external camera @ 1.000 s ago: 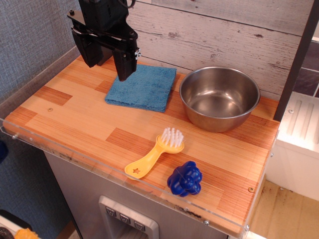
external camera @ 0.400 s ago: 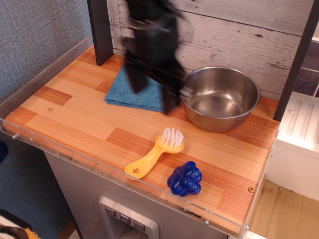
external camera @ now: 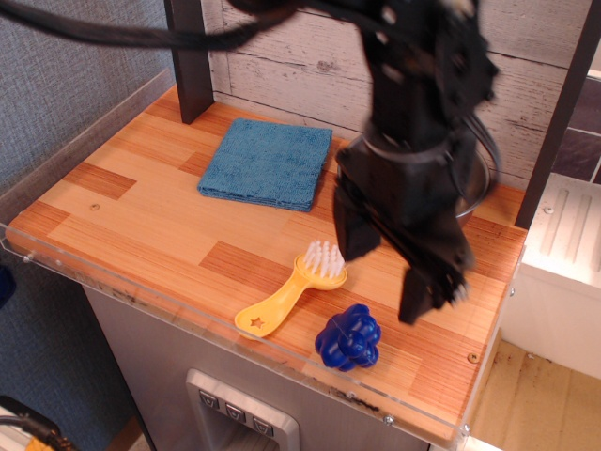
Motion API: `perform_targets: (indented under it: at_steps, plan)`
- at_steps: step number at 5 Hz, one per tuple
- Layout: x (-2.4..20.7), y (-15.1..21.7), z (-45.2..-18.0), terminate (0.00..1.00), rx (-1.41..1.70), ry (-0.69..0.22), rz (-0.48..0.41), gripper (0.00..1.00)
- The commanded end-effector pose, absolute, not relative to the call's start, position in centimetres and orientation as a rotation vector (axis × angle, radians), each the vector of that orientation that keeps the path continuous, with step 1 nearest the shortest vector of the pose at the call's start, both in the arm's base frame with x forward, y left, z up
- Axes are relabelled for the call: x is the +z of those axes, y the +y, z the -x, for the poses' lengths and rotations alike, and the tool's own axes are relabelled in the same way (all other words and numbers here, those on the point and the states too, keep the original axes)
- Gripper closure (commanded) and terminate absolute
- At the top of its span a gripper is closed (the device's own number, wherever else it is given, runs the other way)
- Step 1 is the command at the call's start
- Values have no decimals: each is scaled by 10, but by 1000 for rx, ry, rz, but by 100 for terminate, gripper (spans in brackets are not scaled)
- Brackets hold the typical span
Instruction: Hold the blue grapes from right edge of the table and place it on left side of the table.
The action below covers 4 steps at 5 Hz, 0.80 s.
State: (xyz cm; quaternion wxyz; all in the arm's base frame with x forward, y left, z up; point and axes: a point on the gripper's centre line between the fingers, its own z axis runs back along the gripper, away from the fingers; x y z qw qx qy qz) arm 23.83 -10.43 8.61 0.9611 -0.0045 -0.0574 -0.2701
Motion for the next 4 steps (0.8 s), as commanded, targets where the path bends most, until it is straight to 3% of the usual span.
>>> perform_targets:
  at_steps: [1, 4]
  plan:
    - [61, -100, -232, 0, -506, -54, -1, 0]
    - [17, -82, -239, 0, -454, -3, -53, 0]
